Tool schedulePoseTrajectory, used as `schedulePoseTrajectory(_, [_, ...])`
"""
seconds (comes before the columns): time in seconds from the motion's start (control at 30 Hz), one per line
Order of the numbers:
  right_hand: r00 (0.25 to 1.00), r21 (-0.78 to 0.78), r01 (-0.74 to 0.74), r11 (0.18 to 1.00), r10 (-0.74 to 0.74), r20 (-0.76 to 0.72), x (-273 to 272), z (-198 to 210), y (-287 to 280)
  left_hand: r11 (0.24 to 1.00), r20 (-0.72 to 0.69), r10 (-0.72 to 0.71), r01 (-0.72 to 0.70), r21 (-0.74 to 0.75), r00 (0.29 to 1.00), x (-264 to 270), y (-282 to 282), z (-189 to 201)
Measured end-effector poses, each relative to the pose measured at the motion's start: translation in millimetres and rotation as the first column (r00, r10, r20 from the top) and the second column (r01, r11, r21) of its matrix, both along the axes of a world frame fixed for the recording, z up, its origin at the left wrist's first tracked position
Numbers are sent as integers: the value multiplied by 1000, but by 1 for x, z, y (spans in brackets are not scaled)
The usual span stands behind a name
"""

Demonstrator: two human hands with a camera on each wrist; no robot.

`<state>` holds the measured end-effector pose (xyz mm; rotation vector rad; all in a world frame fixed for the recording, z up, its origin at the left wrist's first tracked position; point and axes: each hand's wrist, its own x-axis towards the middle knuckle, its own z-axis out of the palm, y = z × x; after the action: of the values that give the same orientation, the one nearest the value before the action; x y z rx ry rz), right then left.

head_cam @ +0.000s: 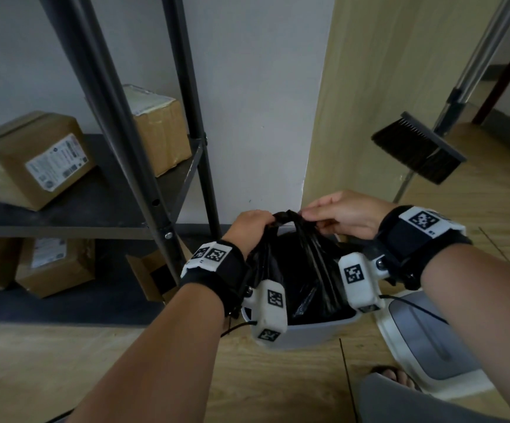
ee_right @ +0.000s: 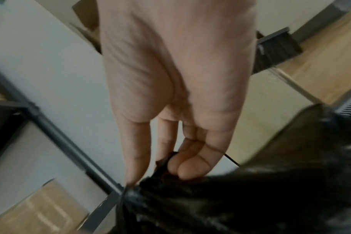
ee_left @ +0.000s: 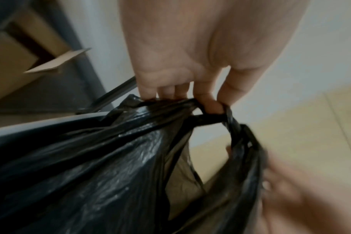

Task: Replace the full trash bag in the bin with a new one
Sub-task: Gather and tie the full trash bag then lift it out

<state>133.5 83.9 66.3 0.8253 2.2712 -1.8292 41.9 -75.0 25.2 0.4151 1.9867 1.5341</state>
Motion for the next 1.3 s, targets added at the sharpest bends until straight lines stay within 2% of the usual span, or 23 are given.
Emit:
schedulePoseTrajectory(0.07, [1000, 45, -5, 999, 4, 22, 5, -5, 7, 979, 190, 123, -151, 140, 974, -5, -7, -2])
schedulePoseTrajectory(0.13, [997, 144, 61, 988, -68, 47, 10, -15, 17, 917, 408, 135, -270, 294, 903, -10, -16, -4])
schedulePoseTrajectory(0.17, [992, 200, 99, 975, -112, 56, 12, -21, 22, 894, 469, 114, -296, 337, 876, -12, -20, -6])
schedulePoseTrajectory(0.3, [968, 381, 181, 907, -233, 94, 23, -40, 39, 814, 610, 19, -366, 451, 792, -15, -27, -18])
schedulePoseTrajectory(0.37, [955, 431, 154, 889, -247, 166, 29, -46, 47, 810, 613, 15, -369, 456, 790, -15, -28, -24])
schedulePoseTrajectory(0.43, [935, 460, 85, 884, -231, 271, 34, -52, 57, 878, 559, 70, -318, 359, 826, -15, -27, -29])
schedulePoseTrajectory(0.5, [927, 397, 100, 912, -230, 296, 36, -53, 60, 968, 368, 141, -206, 143, 919, -16, -25, -35])
schedulePoseTrajectory(0.53, [933, 288, 175, 942, -252, 256, 36, -51, 57, 992, 204, 122, -124, 0, 971, -15, -24, -37])
schedulePoseTrajectory(0.57, [941, 101, 264, 959, -279, 193, 34, -48, 53, 990, 29, 49, -44, -137, 998, -15, -22, -39])
schedulePoseTrajectory(0.6, [945, -122, 314, 941, -298, 134, 31, -42, 46, 972, -119, -55, 26, -235, 991, -15, -19, -41])
schedulePoseTrajectory(0.63, [945, -346, 325, 880, -321, 71, 28, -38, 40, 953, -226, -160, 91, -290, 961, -15, -16, -42])
schedulePoseTrajectory(0.67, [945, -506, 295, 811, -327, 26, 25, -34, 34, 935, -292, -252, 154, -320, 923, -15, -13, -44])
schedulePoseTrajectory(0.7, [946, -606, 255, 754, -323, -4, 21, -31, 28, 911, -326, -330, 209, -355, 886, -14, -10, -44])
schedulePoseTrajectory(0.77, [938, -686, 240, 687, -347, -19, 14, -30, 20, 853, -361, -450, 274, -444, 816, -12, -8, -41])
schedulePoseTrajectory(0.83, [906, -699, 306, 647, -423, 6, 7, -35, 14, 814, -386, -508, 283, -507, 770, -11, -7, -39])
schedulePoseTrajectory(0.93, [863, -578, 437, 690, -503, 52, 2, -48, 11, 800, -423, -523, 255, -542, 740, -11, -6, -39])
schedulePoseTrajectory(1.03, [854, -486, 492, 722, -509, 110, 8, -62, 15, 791, -403, -500, 216, -572, 767, -14, -11, -47])
schedulePoseTrajectory(1.13, [809, -475, 565, 675, -567, 157, 18, -74, 26, 773, -359, -463, 171, -611, 810, -18, -20, -60])
schedulePoseTrajectory(1.3, [746, -443, 649, 619, -632, 210, 22, -85, 31, 713, -294, -474, 166, -681, 830, -21, -32, -80])
